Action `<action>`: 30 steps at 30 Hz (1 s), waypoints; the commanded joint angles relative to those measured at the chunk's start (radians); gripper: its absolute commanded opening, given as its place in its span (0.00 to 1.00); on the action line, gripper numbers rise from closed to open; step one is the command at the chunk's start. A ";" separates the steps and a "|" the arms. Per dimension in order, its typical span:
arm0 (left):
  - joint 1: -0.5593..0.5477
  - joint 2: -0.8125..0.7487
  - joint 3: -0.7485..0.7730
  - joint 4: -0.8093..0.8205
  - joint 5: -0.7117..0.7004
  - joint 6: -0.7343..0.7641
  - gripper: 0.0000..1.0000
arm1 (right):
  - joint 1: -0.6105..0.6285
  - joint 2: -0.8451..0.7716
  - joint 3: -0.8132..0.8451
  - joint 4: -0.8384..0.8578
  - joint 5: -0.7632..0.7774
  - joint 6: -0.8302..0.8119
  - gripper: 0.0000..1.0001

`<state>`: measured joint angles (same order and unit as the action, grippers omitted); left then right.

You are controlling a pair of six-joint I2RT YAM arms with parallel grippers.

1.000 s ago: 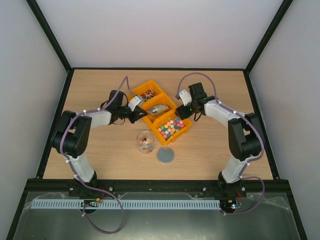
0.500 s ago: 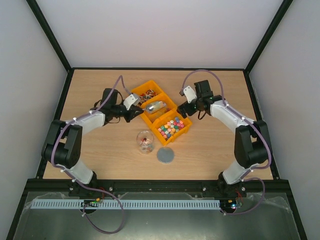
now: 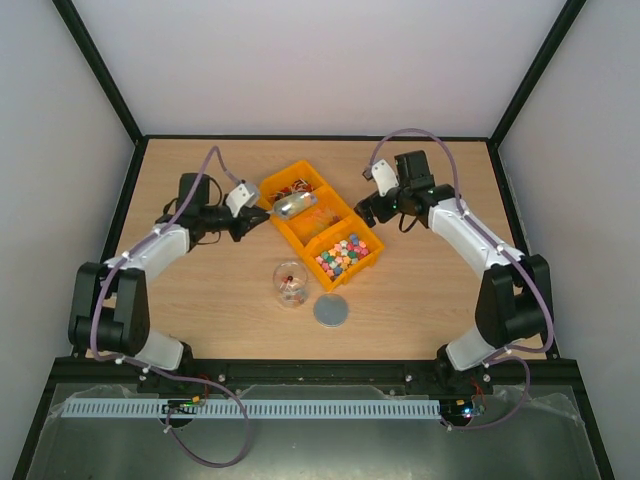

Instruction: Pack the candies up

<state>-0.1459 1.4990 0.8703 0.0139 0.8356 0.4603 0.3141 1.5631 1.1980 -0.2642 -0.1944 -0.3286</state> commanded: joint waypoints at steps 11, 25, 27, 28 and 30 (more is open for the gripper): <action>0.095 -0.358 -0.074 -0.400 0.105 0.284 0.02 | -0.004 -0.086 0.029 -0.066 -0.121 0.066 0.99; 0.218 -0.701 -0.148 -0.975 0.158 0.680 0.02 | 0.002 -0.143 -0.063 -0.057 -0.135 0.087 0.99; 0.218 -0.732 -0.159 -1.000 0.137 0.690 0.02 | 0.006 -0.153 -0.080 -0.045 -0.131 0.078 0.99; 0.218 -0.744 -0.162 -1.014 0.121 0.695 0.02 | 0.008 -0.156 -0.081 -0.045 -0.130 0.077 0.98; 0.218 -0.760 -0.159 -1.057 0.091 0.726 0.02 | 0.010 -0.160 -0.081 -0.045 -0.132 0.076 0.99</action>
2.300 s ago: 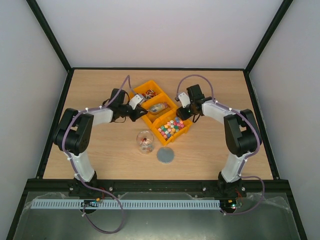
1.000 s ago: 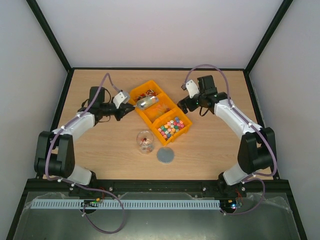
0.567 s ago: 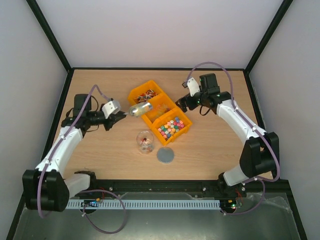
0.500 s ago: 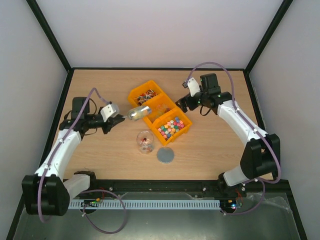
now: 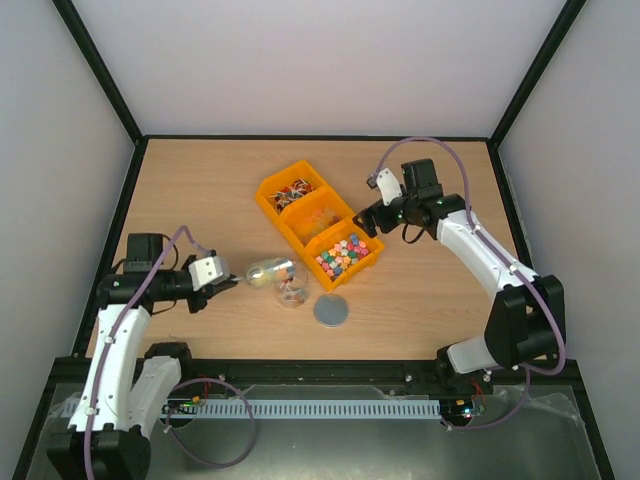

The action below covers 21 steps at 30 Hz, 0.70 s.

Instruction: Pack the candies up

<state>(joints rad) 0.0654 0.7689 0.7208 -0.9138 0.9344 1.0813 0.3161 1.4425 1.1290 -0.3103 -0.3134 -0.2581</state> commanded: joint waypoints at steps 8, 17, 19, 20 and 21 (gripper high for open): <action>0.007 -0.027 0.027 -0.179 -0.075 0.107 0.02 | 0.017 -0.048 -0.012 -0.001 -0.021 0.012 0.99; 0.006 0.096 0.111 -0.249 -0.132 0.173 0.02 | 0.019 -0.045 -0.020 0.032 -0.024 0.023 0.99; 0.005 0.105 0.123 -0.248 -0.142 0.174 0.02 | 0.020 -0.046 -0.020 0.036 -0.026 0.026 0.99; 0.005 0.109 0.128 -0.247 -0.147 0.174 0.02 | 0.020 -0.047 -0.019 0.037 -0.026 0.026 0.99; 0.004 0.113 0.132 -0.247 -0.153 0.174 0.02 | 0.020 -0.047 -0.020 0.038 -0.027 0.027 0.99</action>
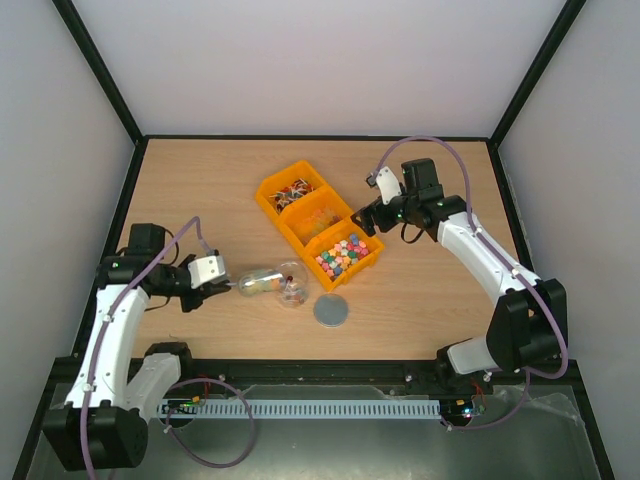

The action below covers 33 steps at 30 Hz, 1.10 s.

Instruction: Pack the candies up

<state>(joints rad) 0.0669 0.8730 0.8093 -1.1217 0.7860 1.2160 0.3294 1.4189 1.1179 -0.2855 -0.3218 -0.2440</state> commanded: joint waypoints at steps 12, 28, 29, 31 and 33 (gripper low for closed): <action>-0.040 0.088 0.110 -0.029 -0.074 -0.029 0.02 | 0.005 -0.017 -0.015 0.033 -0.022 0.028 0.99; -0.178 0.167 0.200 0.011 -0.206 -0.125 0.02 | 0.007 0.011 -0.003 0.040 -0.023 0.022 0.99; -0.184 0.173 0.203 0.009 -0.215 -0.128 0.02 | 0.007 0.012 -0.003 0.040 -0.020 0.019 0.99; -0.193 0.185 0.214 -0.003 -0.228 -0.121 0.02 | 0.006 0.014 -0.003 0.041 -0.012 0.018 0.98; -0.205 0.191 0.224 -0.015 -0.244 -0.112 0.02 | 0.005 0.014 -0.005 0.042 -0.011 0.017 0.99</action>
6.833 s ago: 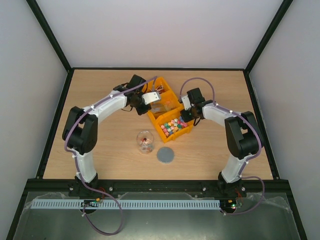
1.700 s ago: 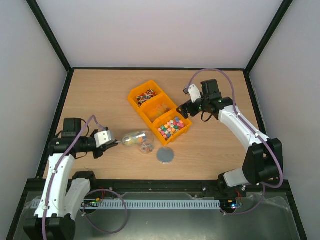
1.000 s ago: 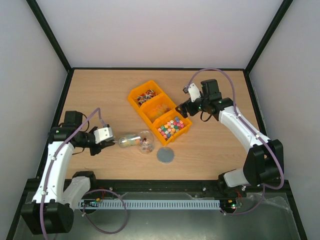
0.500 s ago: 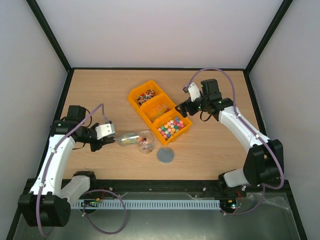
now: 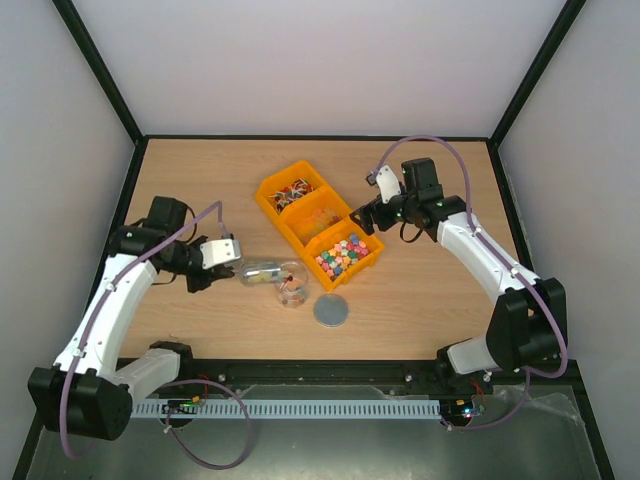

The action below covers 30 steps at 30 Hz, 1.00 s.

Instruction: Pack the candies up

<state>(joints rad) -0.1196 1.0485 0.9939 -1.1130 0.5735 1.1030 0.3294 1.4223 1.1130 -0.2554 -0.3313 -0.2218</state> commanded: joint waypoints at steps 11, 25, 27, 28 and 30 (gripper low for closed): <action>-0.100 0.036 0.101 -0.041 -0.109 -0.030 0.02 | 0.007 0.028 -0.002 0.012 0.003 -0.007 0.99; -0.120 0.051 0.157 -0.085 -0.202 0.035 0.02 | 0.007 0.084 0.013 -0.052 0.058 -0.067 0.99; -0.120 0.059 0.176 -0.095 -0.190 0.043 0.02 | 0.006 0.090 0.005 -0.061 0.059 -0.088 0.99; -0.119 0.064 0.191 -0.100 -0.178 0.040 0.02 | 0.007 0.092 0.000 -0.064 0.060 -0.097 0.99; -0.119 0.081 0.215 -0.105 -0.150 0.024 0.02 | 0.007 0.098 -0.010 -0.071 0.061 -0.118 1.00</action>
<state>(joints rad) -0.2371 1.1034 1.1427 -1.1793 0.3897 1.1183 0.3294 1.5059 1.1133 -0.2726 -0.2806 -0.2844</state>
